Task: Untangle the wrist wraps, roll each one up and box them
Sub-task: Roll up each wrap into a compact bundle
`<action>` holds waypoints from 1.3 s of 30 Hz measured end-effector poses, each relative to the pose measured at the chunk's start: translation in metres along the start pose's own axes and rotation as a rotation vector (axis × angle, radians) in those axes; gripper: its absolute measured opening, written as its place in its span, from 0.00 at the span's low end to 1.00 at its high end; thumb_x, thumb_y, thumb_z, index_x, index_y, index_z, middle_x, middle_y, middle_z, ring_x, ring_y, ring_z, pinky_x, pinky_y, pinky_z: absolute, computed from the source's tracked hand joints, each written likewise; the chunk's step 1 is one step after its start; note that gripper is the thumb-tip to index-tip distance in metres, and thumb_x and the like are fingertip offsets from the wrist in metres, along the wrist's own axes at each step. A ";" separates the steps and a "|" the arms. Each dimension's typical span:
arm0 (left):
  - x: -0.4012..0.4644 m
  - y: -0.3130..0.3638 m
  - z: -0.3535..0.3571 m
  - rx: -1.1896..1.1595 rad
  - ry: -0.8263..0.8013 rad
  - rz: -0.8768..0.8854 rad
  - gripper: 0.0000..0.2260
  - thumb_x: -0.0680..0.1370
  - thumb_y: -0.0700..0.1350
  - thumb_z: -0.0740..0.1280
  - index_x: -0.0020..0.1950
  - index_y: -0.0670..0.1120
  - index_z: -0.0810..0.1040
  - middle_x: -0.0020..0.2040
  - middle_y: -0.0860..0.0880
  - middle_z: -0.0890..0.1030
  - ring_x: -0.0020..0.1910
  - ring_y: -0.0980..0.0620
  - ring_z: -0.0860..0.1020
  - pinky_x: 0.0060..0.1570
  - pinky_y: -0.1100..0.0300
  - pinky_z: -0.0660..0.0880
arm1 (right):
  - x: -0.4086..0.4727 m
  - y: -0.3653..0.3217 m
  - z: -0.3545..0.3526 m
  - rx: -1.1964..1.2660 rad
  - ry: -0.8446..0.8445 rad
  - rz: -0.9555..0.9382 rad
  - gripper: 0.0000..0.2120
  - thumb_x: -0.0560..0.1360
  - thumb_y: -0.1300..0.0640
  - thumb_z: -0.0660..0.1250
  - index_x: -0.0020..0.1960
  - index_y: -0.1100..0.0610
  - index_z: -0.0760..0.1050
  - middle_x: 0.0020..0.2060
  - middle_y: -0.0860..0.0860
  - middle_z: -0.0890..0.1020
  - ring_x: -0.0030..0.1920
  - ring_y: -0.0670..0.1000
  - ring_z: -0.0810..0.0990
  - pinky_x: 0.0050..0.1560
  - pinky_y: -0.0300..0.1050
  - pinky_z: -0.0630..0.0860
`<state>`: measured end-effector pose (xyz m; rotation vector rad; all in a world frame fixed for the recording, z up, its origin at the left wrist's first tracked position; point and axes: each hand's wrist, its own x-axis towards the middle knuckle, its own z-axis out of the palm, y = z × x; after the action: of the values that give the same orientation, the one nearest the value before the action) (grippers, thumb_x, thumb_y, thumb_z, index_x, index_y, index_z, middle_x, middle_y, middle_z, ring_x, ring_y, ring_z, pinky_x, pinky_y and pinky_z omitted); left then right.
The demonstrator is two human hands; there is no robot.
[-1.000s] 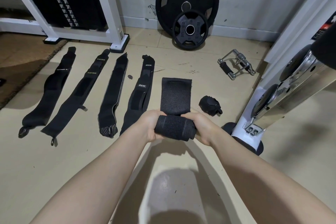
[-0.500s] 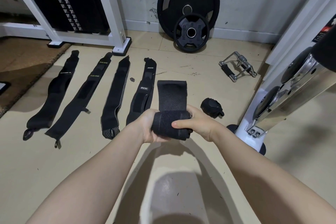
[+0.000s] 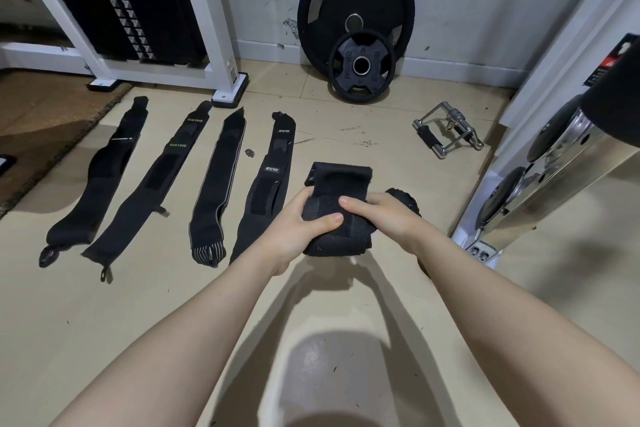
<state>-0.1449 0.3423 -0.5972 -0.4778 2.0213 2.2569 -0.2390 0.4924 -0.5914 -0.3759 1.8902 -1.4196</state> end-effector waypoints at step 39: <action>0.014 0.024 0.001 0.168 0.081 -0.091 0.09 0.77 0.46 0.68 0.55 0.45 0.76 0.48 0.47 0.81 0.43 0.50 0.80 0.40 0.59 0.76 | 0.011 0.002 0.010 0.330 0.073 0.061 0.10 0.79 0.62 0.62 0.59 0.59 0.77 0.51 0.55 0.83 0.53 0.55 0.81 0.59 0.49 0.76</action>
<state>-0.1645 0.3381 -0.5779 -0.6416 2.1565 2.0263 -0.2390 0.4796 -0.5985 -0.1067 1.6676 -1.6871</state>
